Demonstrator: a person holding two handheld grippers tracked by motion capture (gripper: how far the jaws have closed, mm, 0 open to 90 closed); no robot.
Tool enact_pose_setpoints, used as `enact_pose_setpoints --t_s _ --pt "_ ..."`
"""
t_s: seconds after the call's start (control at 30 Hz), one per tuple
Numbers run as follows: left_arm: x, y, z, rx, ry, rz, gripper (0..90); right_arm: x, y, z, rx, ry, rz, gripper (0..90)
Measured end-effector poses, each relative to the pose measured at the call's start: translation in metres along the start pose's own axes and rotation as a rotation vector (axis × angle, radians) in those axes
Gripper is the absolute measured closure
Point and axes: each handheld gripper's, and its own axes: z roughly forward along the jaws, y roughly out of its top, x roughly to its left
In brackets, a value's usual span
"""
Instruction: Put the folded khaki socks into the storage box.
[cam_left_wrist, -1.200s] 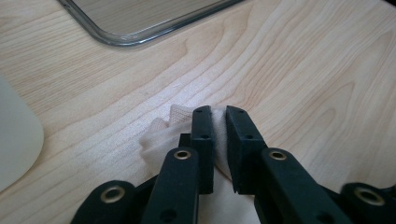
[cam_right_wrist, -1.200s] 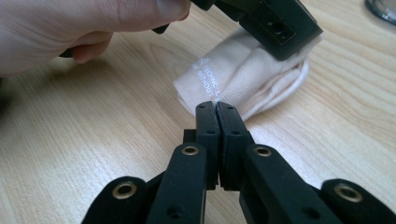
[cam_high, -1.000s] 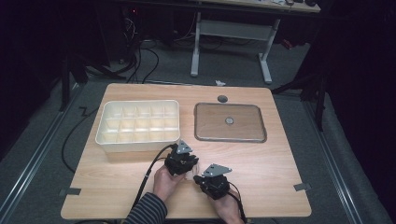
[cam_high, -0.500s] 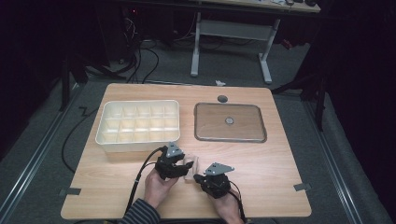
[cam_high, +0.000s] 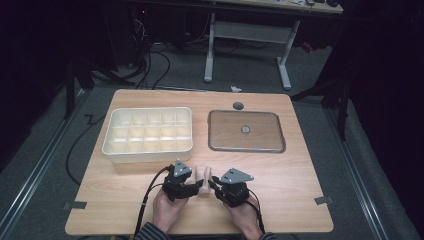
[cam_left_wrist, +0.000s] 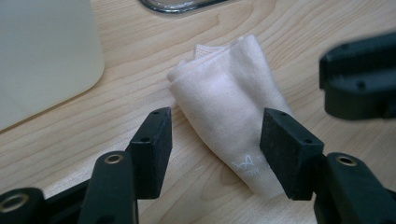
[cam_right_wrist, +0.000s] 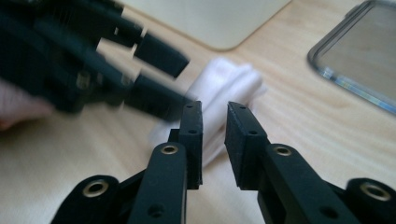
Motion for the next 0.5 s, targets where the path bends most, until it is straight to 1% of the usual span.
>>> enact_pose_setpoints --t_s 0.1,0.17,0.23,0.33,0.47,0.5 --pt "-0.001 0.000 0.001 0.002 0.002 -0.002 44.3 -0.002 0.010 0.007 0.000 0.002 -0.003 79.4" --pt "-0.004 0.001 0.002 0.006 0.011 0.009 44.4 -0.002 0.016 0.013 0.007 0.005 -0.018 79.9" --pt "-0.005 0.002 0.003 0.010 0.015 0.021 44.5 -0.003 0.018 0.019 0.019 0.003 -0.021 80.2" --pt "-0.006 0.002 0.005 0.014 0.022 0.027 44.4 -0.009 0.017 0.029 0.042 -0.001 -0.001 80.3" --pt "-0.006 0.001 0.006 0.015 0.024 0.028 44.2 -0.016 0.013 0.035 0.068 -0.009 0.006 80.3" --pt "-0.006 0.001 0.006 0.014 0.025 0.030 44.1 -0.018 0.012 0.035 0.071 -0.007 0.015 80.2"
